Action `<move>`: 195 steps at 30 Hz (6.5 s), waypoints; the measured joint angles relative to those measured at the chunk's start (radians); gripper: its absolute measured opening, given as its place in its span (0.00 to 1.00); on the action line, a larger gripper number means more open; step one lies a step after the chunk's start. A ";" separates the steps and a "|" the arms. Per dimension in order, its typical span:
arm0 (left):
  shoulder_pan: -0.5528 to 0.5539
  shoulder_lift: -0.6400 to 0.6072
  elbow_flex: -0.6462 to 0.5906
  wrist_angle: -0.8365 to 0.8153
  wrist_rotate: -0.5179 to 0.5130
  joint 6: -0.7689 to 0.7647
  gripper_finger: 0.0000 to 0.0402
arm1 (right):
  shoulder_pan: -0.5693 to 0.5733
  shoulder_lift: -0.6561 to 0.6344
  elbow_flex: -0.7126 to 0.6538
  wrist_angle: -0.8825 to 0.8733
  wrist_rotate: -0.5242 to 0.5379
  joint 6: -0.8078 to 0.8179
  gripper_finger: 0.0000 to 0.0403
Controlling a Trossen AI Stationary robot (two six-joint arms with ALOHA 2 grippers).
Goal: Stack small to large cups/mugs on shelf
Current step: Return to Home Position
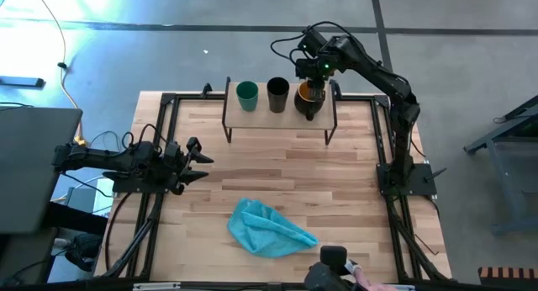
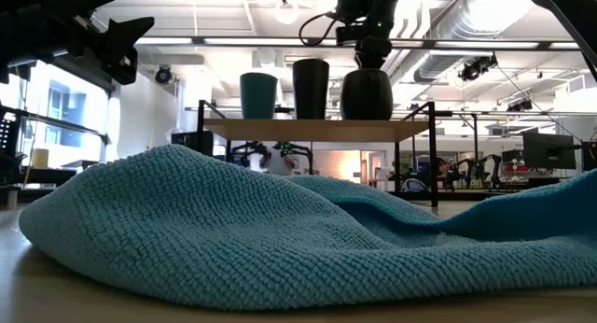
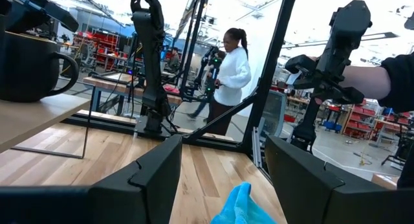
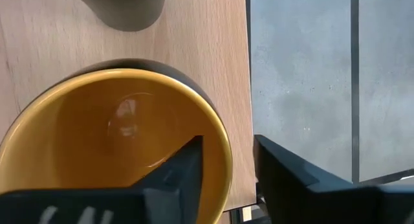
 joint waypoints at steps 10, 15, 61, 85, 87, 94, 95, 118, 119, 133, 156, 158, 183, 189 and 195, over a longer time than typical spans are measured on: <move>0.000 0.000 0.000 0.000 0.000 0.000 0.53 | 0.000 0.000 0.000 -0.002 0.007 0.000 0.39; 0.000 0.000 0.000 0.000 0.000 0.000 0.53 | 0.000 -0.002 0.000 -0.029 -0.001 0.003 0.39; 0.000 0.000 0.000 -0.016 0.004 -0.066 0.53 | -0.028 -0.500 0.171 0.063 -0.393 0.264 0.39; 0.000 0.000 0.000 -0.014 -0.007 -0.197 0.53 | -0.027 -0.689 0.169 0.031 -0.553 0.394 0.39; 0.000 0.000 0.000 -0.014 -0.007 -0.242 0.53 | -0.027 -0.699 0.169 0.031 -0.553 0.401 0.39; 0.000 0.000 0.000 -0.016 -0.007 -0.274 0.53 | -0.027 -0.720 0.169 0.030 -0.553 0.412 0.39; 0.000 0.000 0.000 -0.016 -0.007 -0.274 0.53 | -0.027 -0.724 0.169 0.030 -0.553 0.411 0.39; 0.000 0.000 0.000 -0.015 -0.008 -0.322 0.53 | -0.023 -0.769 0.167 0.059 -0.386 0.509 0.39; 0.000 0.000 0.000 -0.015 -0.008 -0.323 0.53 | -0.023 -0.774 0.156 0.071 -0.369 0.520 0.39; 0.000 0.000 0.000 -0.015 -0.008 -0.327 0.53 | -0.023 -1.027 -0.519 0.622 -0.368 0.632 0.39; 0.000 0.000 0.000 -0.017 -0.009 -0.295 0.53 | -0.023 -1.278 -1.004 0.979 -0.370 0.802 0.39; 0.000 0.000 0.000 -0.017 -0.019 -0.290 0.53 | -0.023 -1.297 -1.055 1.026 -0.370 0.824 0.39; 0.000 0.000 0.000 -0.056 -0.310 -0.269 0.53 | -0.023 -1.332 -1.287 1.247 -0.375 0.944 0.39; 0.000 0.000 0.000 -0.068 -0.351 -0.243 0.53 | -0.012 -1.325 -1.287 1.264 -0.373 0.923 0.39; 0.000 0.000 0.000 -0.067 -0.353 -0.220 0.53 | 0.077 -1.309 -1.287 1.374 -0.364 0.811 0.39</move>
